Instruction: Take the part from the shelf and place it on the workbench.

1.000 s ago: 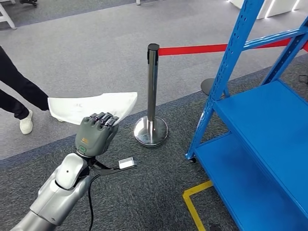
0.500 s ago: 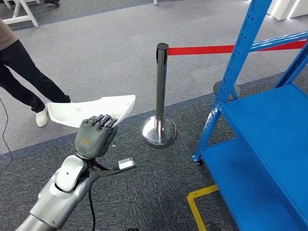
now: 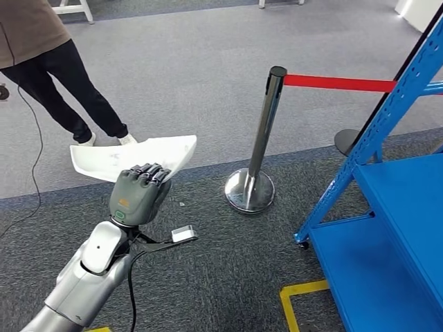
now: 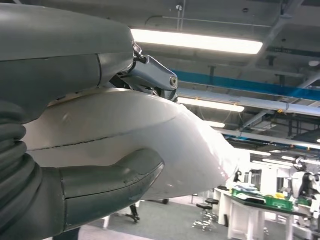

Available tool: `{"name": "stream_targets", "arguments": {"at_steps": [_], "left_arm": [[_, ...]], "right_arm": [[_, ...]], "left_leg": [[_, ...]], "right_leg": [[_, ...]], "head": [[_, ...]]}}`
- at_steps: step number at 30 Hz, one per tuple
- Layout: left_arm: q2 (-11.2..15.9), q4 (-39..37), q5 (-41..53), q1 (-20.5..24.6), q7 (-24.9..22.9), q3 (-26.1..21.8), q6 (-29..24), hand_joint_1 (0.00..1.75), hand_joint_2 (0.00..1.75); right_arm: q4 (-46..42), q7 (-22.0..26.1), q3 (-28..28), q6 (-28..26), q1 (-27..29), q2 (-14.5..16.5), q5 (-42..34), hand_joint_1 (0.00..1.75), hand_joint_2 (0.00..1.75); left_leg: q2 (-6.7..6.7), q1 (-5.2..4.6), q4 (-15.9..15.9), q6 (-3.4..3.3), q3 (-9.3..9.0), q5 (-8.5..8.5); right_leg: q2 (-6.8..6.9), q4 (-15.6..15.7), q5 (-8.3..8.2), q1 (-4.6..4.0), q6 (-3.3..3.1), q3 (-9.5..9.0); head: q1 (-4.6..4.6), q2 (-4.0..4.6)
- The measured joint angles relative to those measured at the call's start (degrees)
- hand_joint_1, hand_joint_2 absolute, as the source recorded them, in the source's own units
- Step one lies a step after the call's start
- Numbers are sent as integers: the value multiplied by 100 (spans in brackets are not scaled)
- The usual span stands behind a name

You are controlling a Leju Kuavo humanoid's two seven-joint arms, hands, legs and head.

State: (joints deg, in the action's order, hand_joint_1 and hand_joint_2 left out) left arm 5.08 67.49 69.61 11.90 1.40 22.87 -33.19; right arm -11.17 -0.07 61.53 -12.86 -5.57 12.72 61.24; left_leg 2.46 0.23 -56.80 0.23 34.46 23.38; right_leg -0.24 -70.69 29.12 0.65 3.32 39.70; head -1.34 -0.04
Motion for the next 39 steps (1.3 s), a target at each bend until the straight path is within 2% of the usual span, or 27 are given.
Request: {"name": "stream_targets", "arguments": {"at_steps": [2,3,4,5,7,9,11,12,13,14,15,17,19,21,22,23,24,26,27,28,29,31,33,34,36,38,39], "left_arm": [[-2,0,1,10,4,-3,5,175,175],[-4,0,1,14,8,-3,8,175,175],[-4,0,1,15,13,-4,11,175,175],[-2,0,1,12,17,-4,14,175,175],[8,1,2,7,23,-3,16,175,175],[9,2,2,21,23,-2,25,175,175],[3,2,1,29,23,0,60,175,175],[1,2,1,24,22,1,83,175,175],[1,2,1,22,22,0,108,175,175],[2,2,1,22,22,-1,134,175,175],[3,2,1,29,21,-1,159,175,175],[4,2,1,69,21,1,204,175,175],[2,2,1,112,21,6,233,175,175],[8,2,1,122,21,9,252,175,175],[13,3,1,125,21,8,256,175,175],[15,3,1,131,21,8,257,175,175],[13,3,0,138,21,8,258,175,175],[5,3,0,142,21,8,264,175,175],[3,2,0,137,21,9,271,175,175],[3,2,1,133,21,10,280,175,175],[3,2,1,128,21,13,288,175,175],[4,5,1,109,21,16,297,175,175],[24,28,1,51,15,3,290,175,175],[47,47,1,2,9,-12,283,175,175],[115,94,1,-129,-3,-57,263,175,175],[185,150,1,-247,-5,-109,245,175,175],[215,177,1,-284,-5,-133,240,175,175]], "right_arm": [[1,0,-1,-5,-1,3,5,0,175],[2,-1,-2,-9,-2,5,9,0,175],[2,-2,-2,-13,-2,8,14,0,175],[2,-4,-1,-16,-3,9,17,0,175],[2,-8,2,-17,-5,10,17,0,175],[2,-9,2,-17,-8,11,15,0,175],[2,-11,4,-17,0,11,15,0,175],[2,-13,5,-18,4,11,15,0,175],[2,-14,6,-19,5,11,16,0,175],[2,-15,7,-19,4,11,16,0,175],[2,-14,7,-19,2,11,17,0,175],[2,-8,7,-19,-2,11,19,0,175],[2,3,7,-17,-1,10,20,0,175],[2,11,7,-17,-3,10,21,0,175],[2,16,6,-17,-5,10,22,0,175],[2,20,5,-17,-7,9,23,0,175],[2,23,5,-17,-8,9,23,0,175],[2,25,6,-17,-3,9,22,0,175],[2,23,7,-17,0,9,22,0,175],[2,20,7,-19,2,9,27,0,175],[2,15,7,-21,3,9,33,0,175],[2,3,5,-29,2,9,56,0,175],[4,-7,1,-43,2,13,93,0,175],[5,-11,-3,-52,2,15,116,0,175],[7,-15,-9,-81,5,20,163,0,175],[7,-13,-25,-110,3,30,204,0,175],[7,-11,-38,-121,1,35,219,0,175]], "left_leg": [[99,-2,-48,63,20,18],[137,-2,-67,100,39,19],[171,0,-78,135,59,12],[204,14,-74,164,73,-2],[163,28,-119,216,108,40],[-8,22,-533,253,308,290],[-130,20,-1282,274,674,629],[-146,22,-1562,277,814,710],[-154,22,-1665,274,868,693],[-164,21,-1558,266,813,577],[-196,20,-1264,254,657,398],[-398,-2,-528,218,257,114],[-526,-33,-148,170,72,51],[-445,-41,-99,103,76,44],[-405,-33,-85,68,73,31],[-364,-22,-70,30,66,17],[-321,-9,-58,0,59,6],[-234,-9,-58,-31,59,7],[-186,-11,-58,-35,59,9],[-140,-11,-58,-37,58,10],[-91,-10,-59,-35,54,10],[12,0,-64,-12,40,14],[96,-7,-87,51,53,17],[126,-9,-89,88,64,10],[173,4,-63,157,79,-16],[90,14,-152,211,130,64],[13,12,-352,234,225,192]], "right_leg": [[-176,743,-294,45,8,-359],[-249,952,-339,54,-3,-464],[-284,1024,-324,49,-32,-502],[-258,1031,-327,37,-78,-506],[-190,1042,-346,29,-161,-506],[-107,1053,-355,28,-233,-511],[-18,1053,-348,9,-270,-507],[28,1053,-345,1,-277,-506],[72,1053,-343,-5,-279,-505],[113,1053,-342,-8,-279,-508],[150,1053,-339,-11,-275,-513],[210,1043,-322,-36,-244,-520],[274,1045,-311,-67,-189,-524],[346,1068,-307,-64,-121,-531],[332,1041,-273,-55,-89,-521],[281,927,-192,-49,-60,-474],[206,679,-51,-44,-39,-361],[76,-87,296,-44,-20,0],[55,-414,401,-45,-15,171],[46,-553,397,-46,-13,258],[43,-466,285,-42,-14,237],[-37,254,-116,-12,-14,-89],[-205,904,-336,25,-21,-415],[-263,1025,-349,29,-39,-477],[-239,1045,-354,10,-117,-485],[-176,1067,-375,7,-204,-491],[-134,1079,-381,10,-242,-495]], "head": [[0,0],[-2,0],[-3,0],[-8,0],[-19,0],[-45,0],[-63,0],[-62,0],[-63,0],[-62,0],[-62,0],[-65,0],[-57,0],[-51,0],[-47,0],[-32,0],[-15,0],[19,0],[25,0],[27,0],[26,0],[28,0],[30,0],[30,0],[29,0],[12,0],[-4,0]]}}
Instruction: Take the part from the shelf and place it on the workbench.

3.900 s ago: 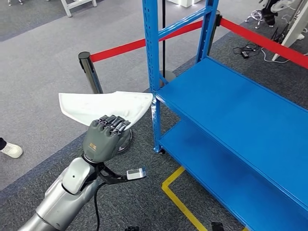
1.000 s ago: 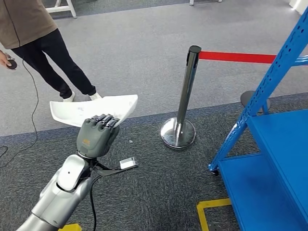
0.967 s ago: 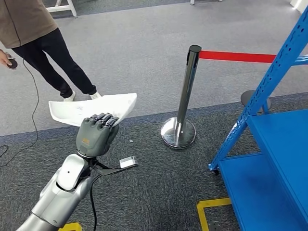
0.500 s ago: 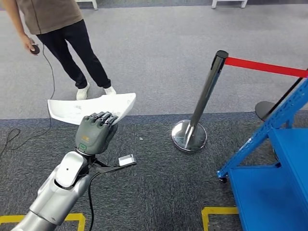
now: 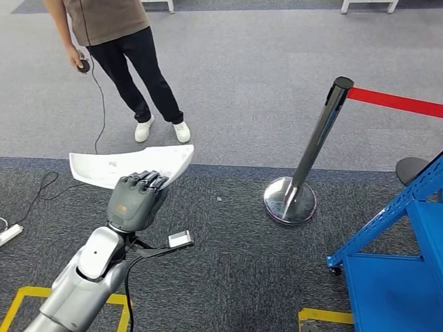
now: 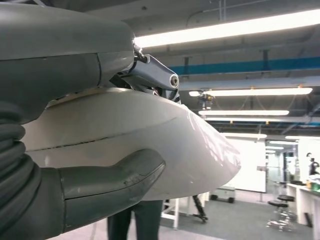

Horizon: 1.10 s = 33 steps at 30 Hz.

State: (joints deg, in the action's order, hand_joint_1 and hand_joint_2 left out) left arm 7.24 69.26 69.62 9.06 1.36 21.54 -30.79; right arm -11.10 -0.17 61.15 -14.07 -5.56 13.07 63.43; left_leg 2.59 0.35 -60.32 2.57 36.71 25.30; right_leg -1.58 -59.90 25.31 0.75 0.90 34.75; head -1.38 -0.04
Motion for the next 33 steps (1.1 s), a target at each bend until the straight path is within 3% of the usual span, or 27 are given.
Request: {"name": "stream_targets", "arguments": {"at_steps": [3,4,5,6,8,10,12,14,16,18,19,20,21,23,25,28,30,33], "left_arm": [[62,42,0,-93,1,-61,-5,175,175],[79,47,0,-131,8,-76,2,175,175],[94,53,-1,-161,19,-89,14,175,175],[105,59,-1,-176,36,-102,33,175,175],[113,74,-1,-156,72,-132,82,175,175],[105,81,-1,-101,98,-153,129,175,175],[97,81,-1,-65,109,-160,171,175,175],[90,81,-1,-40,109,-164,204,175,175],[70,81,-1,1,110,-163,227,175,175],[50,80,-1,22,111,-160,243,175,175],[44,79,-1,22,110,-157,246,175,175],[40,78,-1,22,108,-154,248,175,175],[35,77,-1,23,106,-150,249,175,175],[18,77,-1,39,103,-145,248,175,175],[0,76,-1,78,98,-142,249,175,175],[-4,68,-1,104,86,-137,251,175,175],[-3,63,-1,118,80,-122,251,175,175],[-9,51,-1,158,68,-86,252,175,175]], "right_arm": [[0,0,-38,-19,3,4,16,0,175],[0,0,-45,-21,4,4,17,0,175],[0,1,-50,-21,2,5,16,0,175],[0,2,-53,-19,-1,7,12,0,175],[0,12,-54,-12,-9,11,4,0,175],[0,27,-54,0,-14,14,2,0,175],[0,36,-55,13,-21,13,5,0,175],[0,39,-58,19,-30,13,12,0,175],[0,43,-61,18,-33,13,20,0,175],[0,44,-61,14,-28,12,23,0,175],[0,43,-61,13,-25,11,23,0,175],[0,41,-61,11,-24,11,24,0,175],[0,39,-61,10,-24,11,24,0,175],[0,37,-61,8,-26,10,24,0,175],[0,37,-61,8,-28,9,25,0,175],[0,36,-61,8,-27,10,26,0,175],[0,36,-61,8,-28,13,27,0,175],[0,37,-60,7,-17,13,28,0,175]], "left_leg": [[-157,0,-1079,44,520,507],[-165,1,-1300,48,629,554],[-170,1,-1318,47,637,496],[-187,1,-1111,42,526,342],[-335,-8,-348,33,104,-3],[-460,-27,177,-17,-177,-129],[-420,-48,275,-101,-204,-124],[-352,-37,304,-179,-216,-145],[-282,-13,325,-238,-233,-162],[-207,-14,325,-262,-234,-159],[-166,-16,324,-265,-235,-157],[-121,-17,324,-266,-238,-156],[-74,-15,323,-263,-246,-155],[19,-9,320,-237,-264,-147],[102,-12,303,-180,-252,-149],[175,6,330,-82,-228,-176],[81,6,177,-32,-148,-50],[-144,-1,-850,13,348,459]], "right_leg": [[141,3,12,-19,-49,0],[188,3,14,-22,-52,0],[233,2,15,-24,-53,-1],[277,2,17,-24,-51,-4],[353,-3,28,-39,-26,-14],[413,-7,41,-68,31,-18],[476,15,42,-77,97,-34],[453,-41,100,-59,165,-23],[309,-491,360,-48,213,182],[203,-1254,695,-50,229,556],[186,-1516,762,-52,230,697],[179,-1572,720,-52,227,740],[173,-1398,572,-49,220,669],[83,-624,189,-30,208,295],[-31,-66,19,-16,184,12],[-14,34,2,-32,91,-32],[45,68,-21,-24,16,-43],[161,89,-24,-32,-43,-49]], "head": [[-29,0],[-31,0],[-31,0],[-31,0],[-33,0],[-34,0],[-34,0],[-23,0],[14,0],[38,0],[39,0],[39,0],[38,0],[39,0],[35,0],[31,0],[9,0],[-25,0]]}}
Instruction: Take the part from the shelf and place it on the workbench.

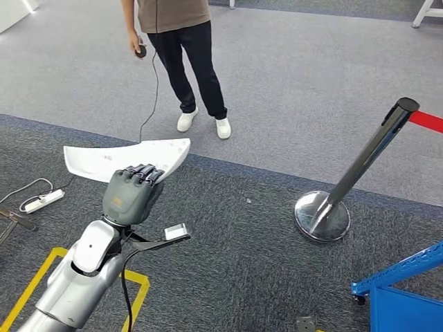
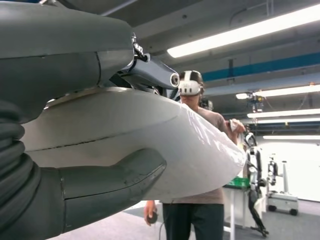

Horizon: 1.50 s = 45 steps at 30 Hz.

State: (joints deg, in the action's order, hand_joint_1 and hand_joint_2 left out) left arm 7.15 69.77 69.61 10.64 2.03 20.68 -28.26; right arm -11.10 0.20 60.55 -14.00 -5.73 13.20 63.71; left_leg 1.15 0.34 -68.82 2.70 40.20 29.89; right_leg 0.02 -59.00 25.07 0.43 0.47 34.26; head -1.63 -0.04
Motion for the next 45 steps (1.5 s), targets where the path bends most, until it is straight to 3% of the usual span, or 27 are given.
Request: {"name": "stream_targets", "arguments": {"at_steps": [2,3,5,7,8,11,13,15,17,18,19,20,22,24,26,27,29,31,32,33,34,36,38,39,42,44,45], "left_arm": [[0,-22,0,0,-10,17,4,175,175],[0,-32,0,0,-16,22,6,175,175],[0,-40,0,12,-22,27,7,175,175],[-7,-40,1,44,-29,34,7,175,175],[-11,-41,1,55,-33,39,8,175,175],[-13,-46,0,57,-48,47,9,175,175],[-18,-49,0,68,-51,48,9,175,175],[-32,-52,0,70,-52,49,10,175,175],[-37,-64,0,63,-52,53,11,175,175],[-38,-69,0,61,-52,57,12,175,175],[-39,-72,0,61,-52,61,13,175,175],[-40,-73,0,62,-52,64,13,175,175],[-44,-73,0,70,-58,68,13,175,175],[-44,-75,0,76,-66,71,14,175,175],[-31,-81,0,72,-68,75,16,175,175],[-25,-83,0,75,-74,78,16,175,175],[-19,-84,0,87,-99,90,14,175,175],[-19,-90,0,89,-130,104,13,175,175],[-17,-96,0,82,-140,109,13,175,175],[-15,-103,0,77,-147,113,13,175,175],[-12,-109,0,74,-150,115,13,175,175],[-4,-114,0,82,-152,116,13,175,175],[-1,-114,0,98,-157,118,13,175,175],[-1,-114,0,100,-161,120,13,175,175],[10,-115,0,94,-169,116,13,175,175],[12,-115,0,102,-170,113,15,175,175],[9,-115,0,103,-170,113,16,175,175]], "right_arm": [[0,0,1,-1,9,0,1,0,175],[0,0,1,-1,8,1,1,0,175],[-1,0,-1,-1,5,1,3,0,175],[-2,-2,-1,-2,5,1,4,0,175],[-2,-4,0,-2,5,1,4,0,175],[-2,-15,0,-4,1,0,5,0,175],[-2,-18,-1,-8,-1,0,7,0,175],[-2,-19,-1,-12,4,-1,7,0,175],[-2,-20,1,-14,10,-2,7,0,175],[-2,-20,1,-14,12,-2,7,0,175],[-2,-20,2,-14,12,-2,7,0,175],[-2,-20,2,-14,12,-3,7,0,175],[-2,-20,1,-13,11,-3,4,0,175],[-2,-26,1,-12,10,-2,1,0,175],[-2,-34,2,-12,7,1,1,0,175],[-2,-36,2,-12,5,3,3,0,175],[-2,-36,2,-13,6,7,5,0,175],[-2,-37,2,-14,20,5,7,0,175],[-2,-37,3,-14,27,5,7,0,175],[-2,-37,3,-14,29,5,7,0,175],[-2,-37,4,-14,28,5,8,0,175],[-2,-37,4,-14,22,6,10,0,175],[-2,-37,3,-13,20,5,13,0,175],[-2,-37,3,-13,20,5,13,0,175],[-2,-37,3,-16,17,4,15,0,175],[-2,-37,3,-21,16,4,20,0,175],[-2,-37,3,-24,17,3,21,0,175]], "left_leg": [[-32,2,-454,6,235,92],[-42,2,-362,2,196,-23],[-160,0,352,-16,-173,-417],[-320,-25,1011,-51,-506,-622],[-357,-39,1147,-73,-565,-630],[-244,-42,1196,-182,-565,-634],[-163,-20,1216,-256,-580,-656],[-81,-18,1215,-289,-582,-656],[14,-21,1212,-295,-586,-653],[66,-20,1211,-294,-591,-651],[119,-16,1209,-289,-601,-648],[170,-11,1205,-276,-611,-642],[259,-16,1183,-224,-604,-632],[331,-12,1188,-153,-576,-652],[355,9,1205,-86,-562,-659],[297,9,1137,-60,-526,-600],[104,2,648,-18,-296,-302],[-8,2,-138,11,82,48],[-20,3,-395,20,209,113],[-27,4,-452,24,240,70],[-42,5,-284,24,157,-73],[-208,0,497,18,-259,-449],[-379,-23,1096,-23,-570,-615],[-403,-38,1189,-52,-608,-607],[-264,-36,1219,-171,-602,-628],[-181,-11,1233,-240,-614,-644],[-141,-9,1232,-260,-616,-642]], "right_leg": [[80,0,7,-7,-7,-2],[117,-1,10,-8,-6,-6],[187,-1,23,-12,11,-24],[243,-13,45,-46,57,-30],[273,-11,53,-63,84,-33],[318,-15,92,-56,185,-49],[180,-354,304,-38,244,97],[48,-1124,663,-34,266,466],[20,-1658,801,-35,269,759],[16,-1605,704,-32,265,758],[2,-1332,517,-25,259,644],[-49,-920,293,-11,259,452],[-222,-220,41,24,251,107],[-303,-20,25,21,207,8],[-237,-5,-2,8,128,11],[-201,10,-13,11,88,6],[-112,32,-23,16,28,-2],[-17,34,-15,7,4,-1],[30,34,-12,6,1,-1],[76,33,-9,6,2,-2],[118,33,-5,7,6,-7],[192,31,10,0,32,-27],[251,22,32,-35,81,-43],[282,27,37,-52,109,-50],[335,12,85,-42,205,-54],[197,-374,322,-26,261,113],[109,-759,510,-25,274,286]], "head": [[0,0],[1,0],[-1,0],[-3,0],[-3,0],[4,0],[27,0],[51,0],[53,0],[52,0],[52,0],[53,0],[50,0],[49,0],[46,0],[34,0],[9,0],[-4,0],[-4,0],[-5,0],[-4,0],[-6,0],[-6,0],[-5,0],[0,0],[28,0],[45,0]]}}
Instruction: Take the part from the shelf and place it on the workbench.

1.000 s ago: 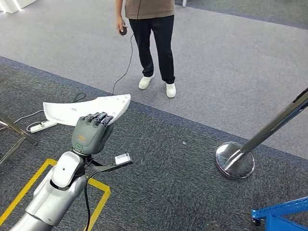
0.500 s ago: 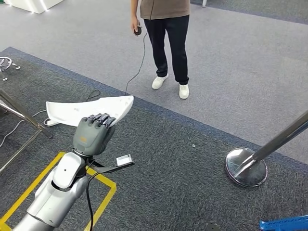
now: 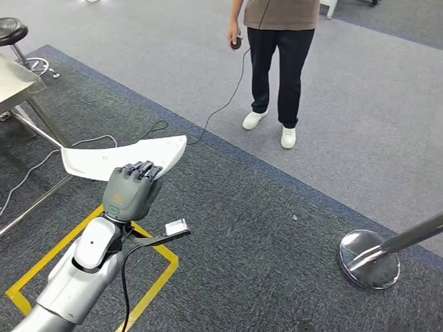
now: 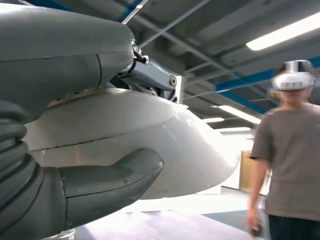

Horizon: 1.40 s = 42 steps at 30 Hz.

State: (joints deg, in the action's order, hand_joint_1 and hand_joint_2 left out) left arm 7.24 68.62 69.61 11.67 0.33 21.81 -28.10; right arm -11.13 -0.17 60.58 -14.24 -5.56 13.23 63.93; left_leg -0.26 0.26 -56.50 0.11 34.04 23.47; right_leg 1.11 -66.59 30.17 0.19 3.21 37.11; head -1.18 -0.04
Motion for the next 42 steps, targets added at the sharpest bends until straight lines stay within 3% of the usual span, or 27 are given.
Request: {"name": "stream_targets", "arguments": {"at_steps": [2,3,4,6,8,9,11,13,15,17,18,20,22,23,25,28,30,32,33,34,35,37,38,40,42], "left_arm": [[-3,-4,0,-7,0,2,4,175,175],[-2,-7,0,-11,0,3,5,175,175],[-2,-11,0,-13,0,4,5,175,175],[-1,-16,0,-12,0,4,5,175,175],[1,-16,0,-6,-1,1,5,175,175],[4,-16,0,-5,-1,-1,5,175,175],[19,-17,0,-12,-2,-2,5,175,175],[38,-18,0,-16,-2,-1,5,175,175],[44,-19,0,-11,-4,2,5,175,175],[45,-21,0,-19,-8,3,6,175,175],[46,-22,0,-27,-10,3,7,175,175],[49,-25,0,-36,-14,3,8,175,175],[50,-25,0,-26,-15,2,7,175,175],[50,-25,0,-17,-15,2,7,175,175],[48,-25,0,-8,-15,3,6,175,175],[54,-25,0,-15,-15,-2,8,175,175],[48,-25,0,-7,-15,-4,8,175,175],[40,-26,0,-8,-15,-3,9,175,175],[39,-27,0,-12,-15,-2,10,175,175],[39,-27,0,-15,-15,-1,11,175,175],[39,-27,0,-16,-15,0,11,175,175],[36,-27,0,-14,-15,1,13,175,175],[35,-27,0,-8,-15,1,14,175,175],[34,-27,0,0,-15,1,17,175,175],[43,-27,0,-2,-15,0,23,175,175]], "right_arm": [[0,-2,1,-4,6,-2,1,0,175],[0,-4,1,-5,8,-3,1,0,175],[0,-7,1,-6,10,-3,1,0,175],[0,-13,1,-13,9,-3,5,0,175],[0,-16,1,-19,5,-2,10,0,175],[0,-17,1,-21,3,-2,12,0,175],[0,-19,1,-23,2,0,14,0,175],[-1,-19,1,-26,-3,3,19,0,175],[-2,-19,1,-27,-2,4,24,0,175],[-1,-20,1,-28,10,4,25,0,175],[-1,-20,1,-28,14,4,25,0,175],[-1,-20,1,-28,13,4,25,0,175],[-1,-20,1,-27,8,4,26,0,175],[-1,-20,1,-27,6,4,26,0,175],[-2,-20,1,-28,5,4,27,0,175],[-2,-16,1,-28,1,3,27,0,175],[-2,-14,1,-27,1,1,27,0,175],[-2,-14,1,-27,4,-2,27,0,175],[-2,-15,1,-27,6,-2,27,0,175],[-2,-15,1,-27,8,-3,27,0,175],[-2,-15,1,-27,8,-3,27,0,175],[-2,-14,1,-27,8,-4,27,0,175],[-2,-13,1,-27,7,-4,27,0,175],[-2,-9,1,-26,6,-3,27,0,175],[-2,-7,1,-26,5,-1,27,0,175]], "left_leg": [[93,-2,-2,-17,-1,3],[142,-4,-4,-19,-3,5],[193,-3,-6,-17,-9,6],[294,7,-14,7,-27,16],[382,3,-40,67,-12,26],[417,4,-41,103,2,19],[463,19,-18,172,23,-6],[345,23,-107,228,73,78],[160,16,-648,264,319,399],[108,18,-1435,286,695,734],[106,18,-1661,292,809,779],[84,19,-1437,290,705,541],[-75,4,-642,274,288,176],[-155,-6,-330,249,126,81],[-234,-34,-32,192,-7,44],[-95,-23,-10,77,6,17],[-13,1,2,15,-3,-1],[72,2,0,-12,-3,1],[116,1,-2,-14,-4,2],[167,1,-4,-15,-7,3],[219,4,-6,-12,-14,4],[322,16,-17,18,-28,15],[369,16,-32,47,-22,20],[444,18,-42,122,7,8],[485,34,-21,194,26,-12]], "right_leg": [[-76,-757,283,-1,8,384],[-87,-906,283,-1,6,477],[-92,-803,161,1,-1,448],[-171,-46,-250,23,-14,104],[-309,615,-474,48,-34,-224],[-355,744,-489,47,-54,-287],[-318,761,-500,29,-123,-290],[-260,784,-524,32,-201,-292],[-187,800,-531,36,-257,-295],[-101,800,-524,30,-278,-293],[-59,800,-521,29,-280,-293],[22,799,-514,31,-272,-301],[92,792,-496,18,-241,-321],[118,788,-486,1,-216,-326],[178,788,-472,-32,-161,-336],[193,744,-409,-12,-63,-334],[39,280,-142,0,-11,-124],[-66,-519,210,0,2,264],[-81,-796,287,-1,2,410],[-87,-856,246,0,-4,457],[-95,-678,95,4,-12,387],[-206,117,-308,28,-22,13],[-283,460,-428,42,-33,-159],[-375,745,-474,41,-77,-302],[-315,760,-496,25,-154,-301]], "head": [[9,0],[9,0],[8,0],[9,0],[7,0],[4,0],[1,0],[-12,0],[-36,0],[-45,0],[-45,0],[-45,0],[-49,0],[-51,0],[-43,0],[-27,0],[-2,0],[13,0],[14,0],[13,0],[13,0],[14,0],[13,0],[10,0],[7,0]]}}
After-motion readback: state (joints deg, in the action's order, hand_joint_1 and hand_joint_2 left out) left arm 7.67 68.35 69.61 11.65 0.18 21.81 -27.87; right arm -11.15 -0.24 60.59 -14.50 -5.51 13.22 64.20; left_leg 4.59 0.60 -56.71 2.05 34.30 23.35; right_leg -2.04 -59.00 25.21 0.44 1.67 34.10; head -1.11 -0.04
